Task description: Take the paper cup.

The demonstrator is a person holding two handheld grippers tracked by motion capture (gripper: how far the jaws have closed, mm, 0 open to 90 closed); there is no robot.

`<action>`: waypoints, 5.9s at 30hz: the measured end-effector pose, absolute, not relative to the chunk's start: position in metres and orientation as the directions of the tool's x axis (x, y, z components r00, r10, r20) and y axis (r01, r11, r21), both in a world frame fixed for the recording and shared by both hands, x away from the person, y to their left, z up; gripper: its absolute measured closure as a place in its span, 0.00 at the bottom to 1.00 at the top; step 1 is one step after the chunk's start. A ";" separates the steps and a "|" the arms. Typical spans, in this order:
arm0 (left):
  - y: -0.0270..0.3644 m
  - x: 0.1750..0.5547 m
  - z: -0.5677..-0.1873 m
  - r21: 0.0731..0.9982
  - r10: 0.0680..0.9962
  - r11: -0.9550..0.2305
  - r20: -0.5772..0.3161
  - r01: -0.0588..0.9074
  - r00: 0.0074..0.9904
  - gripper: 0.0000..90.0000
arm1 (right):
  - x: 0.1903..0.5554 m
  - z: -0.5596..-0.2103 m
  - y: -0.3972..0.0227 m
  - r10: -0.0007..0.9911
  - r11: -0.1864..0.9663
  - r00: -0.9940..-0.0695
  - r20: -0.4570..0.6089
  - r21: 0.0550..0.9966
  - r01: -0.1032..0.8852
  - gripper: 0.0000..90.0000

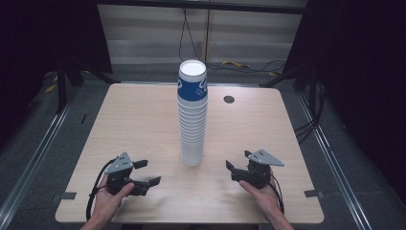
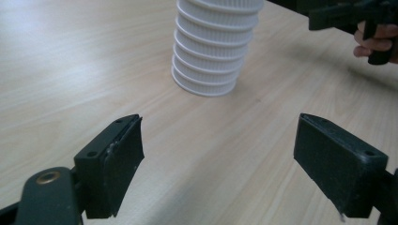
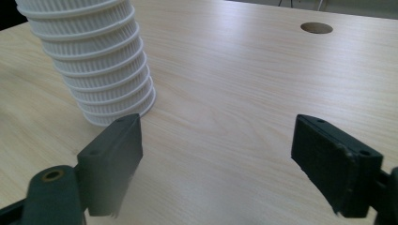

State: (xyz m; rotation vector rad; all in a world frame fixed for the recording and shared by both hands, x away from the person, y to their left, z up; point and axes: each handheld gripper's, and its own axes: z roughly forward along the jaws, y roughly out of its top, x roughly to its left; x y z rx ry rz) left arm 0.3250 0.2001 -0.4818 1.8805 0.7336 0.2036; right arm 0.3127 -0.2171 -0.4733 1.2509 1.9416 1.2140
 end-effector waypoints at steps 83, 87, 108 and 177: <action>0.190 0.321 -0.486 0.877 0.533 -0.312 -0.157 0.366 0.831 0.18 | 0.346 -0.313 -0.179 0.672 0.162 -0.737 0.077 0.955 0.247 0.17; 0.190 0.321 -0.486 0.878 0.534 -0.307 -0.159 0.366 0.830 0.18 | 0.349 -0.301 -0.176 0.664 0.161 -0.745 0.069 0.959 0.232 0.17; 0.190 0.321 -0.485 0.881 0.534 -0.307 -0.154 0.360 0.832 0.18 | 0.367 -0.253 -0.163 0.605 0.228 -0.796 0.022 0.953 0.200 0.16; 0.189 0.323 -0.488 0.870 0.546 -0.323 -0.149 0.371 0.824 0.18 | 0.413 -0.221 -0.116 0.559 0.175 -0.827 0.068 0.964 0.198 0.28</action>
